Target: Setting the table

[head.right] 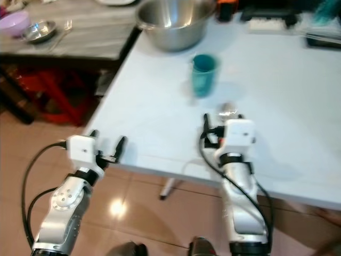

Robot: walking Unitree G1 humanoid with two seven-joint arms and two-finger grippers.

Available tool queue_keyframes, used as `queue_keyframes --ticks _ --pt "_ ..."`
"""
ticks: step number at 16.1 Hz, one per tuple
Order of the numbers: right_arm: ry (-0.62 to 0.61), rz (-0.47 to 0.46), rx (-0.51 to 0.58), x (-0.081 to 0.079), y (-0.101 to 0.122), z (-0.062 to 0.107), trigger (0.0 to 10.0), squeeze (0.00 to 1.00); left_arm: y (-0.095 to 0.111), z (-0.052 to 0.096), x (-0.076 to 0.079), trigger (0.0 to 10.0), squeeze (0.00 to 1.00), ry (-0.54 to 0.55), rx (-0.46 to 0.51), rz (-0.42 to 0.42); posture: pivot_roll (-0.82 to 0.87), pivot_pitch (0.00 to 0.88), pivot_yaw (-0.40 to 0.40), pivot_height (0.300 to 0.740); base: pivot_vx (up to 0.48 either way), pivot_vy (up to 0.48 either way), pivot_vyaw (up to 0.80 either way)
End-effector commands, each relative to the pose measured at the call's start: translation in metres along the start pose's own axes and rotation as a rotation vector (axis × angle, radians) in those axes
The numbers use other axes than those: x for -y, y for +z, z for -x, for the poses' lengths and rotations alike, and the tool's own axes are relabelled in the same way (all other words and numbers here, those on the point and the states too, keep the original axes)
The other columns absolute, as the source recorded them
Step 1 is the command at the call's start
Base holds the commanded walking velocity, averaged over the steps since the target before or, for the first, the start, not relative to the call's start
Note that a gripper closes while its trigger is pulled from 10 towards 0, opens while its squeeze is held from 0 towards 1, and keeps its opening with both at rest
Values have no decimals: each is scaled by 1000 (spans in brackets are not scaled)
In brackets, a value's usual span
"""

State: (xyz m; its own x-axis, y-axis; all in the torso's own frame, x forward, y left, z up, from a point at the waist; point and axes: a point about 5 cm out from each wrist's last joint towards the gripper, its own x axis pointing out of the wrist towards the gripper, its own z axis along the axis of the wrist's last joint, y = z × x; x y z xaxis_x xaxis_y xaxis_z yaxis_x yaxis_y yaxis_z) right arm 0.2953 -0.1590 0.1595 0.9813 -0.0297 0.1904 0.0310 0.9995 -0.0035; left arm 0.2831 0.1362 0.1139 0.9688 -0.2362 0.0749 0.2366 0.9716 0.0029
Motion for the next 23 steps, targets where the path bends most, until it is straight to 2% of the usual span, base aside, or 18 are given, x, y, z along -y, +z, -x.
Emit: queue_keyframes --ticks 1,7,8,9,12,15,18,21,23 --pt "26 -44 -13 -10 -1 2 10000 0 -5 7 -9 10000 0 5 -28 -16 -89 210 108 740 0 0 0" --pt "13 -65 -32 -11 -3 0 10000 0 -4 4 -19 10000 0 -80 -28 -59 -90 212 110 740 0 0 0" --pt "12 -54 -57 -13 -4 -2 10000 0 -3 6 -15 10000 0 -174 -28 -92 -90 214 106 740 0 0 0" --pt "10 -63 -81 -14 -6 -4 10000 0 0 8 -12 10000 0 -227 -15 -65 -94 215 106 740 0 0 0" --pt "3 -80 -98 -17 -3 -11 10000 0 5 13 -3 10000 0 -343 7 -49 -93 218 101 740 0 0 0" --pt "-23 -123 -130 -19 -2 -19 10000 0 4 14 -7 10000 0 -407 0 -97 -97 222 96 740 0 0 0" --pt "-26 -149 -171 -25 -3 -24 10000 0 6 12 -8 10000 0 -422 5 -114 -100 223 91 740 0 0 0" --pt "-28 -162 -209 -27 -5 -22 10000 0 6 11 -6 10000 0 -425 8 -105 -100 222 89 740 0 0 0" --pt "-55 -124 -273 -22 -15 -16 10000 0 4 13 -2 10000 0 -436 8 -99 -102 220 85 740 0 0 0"
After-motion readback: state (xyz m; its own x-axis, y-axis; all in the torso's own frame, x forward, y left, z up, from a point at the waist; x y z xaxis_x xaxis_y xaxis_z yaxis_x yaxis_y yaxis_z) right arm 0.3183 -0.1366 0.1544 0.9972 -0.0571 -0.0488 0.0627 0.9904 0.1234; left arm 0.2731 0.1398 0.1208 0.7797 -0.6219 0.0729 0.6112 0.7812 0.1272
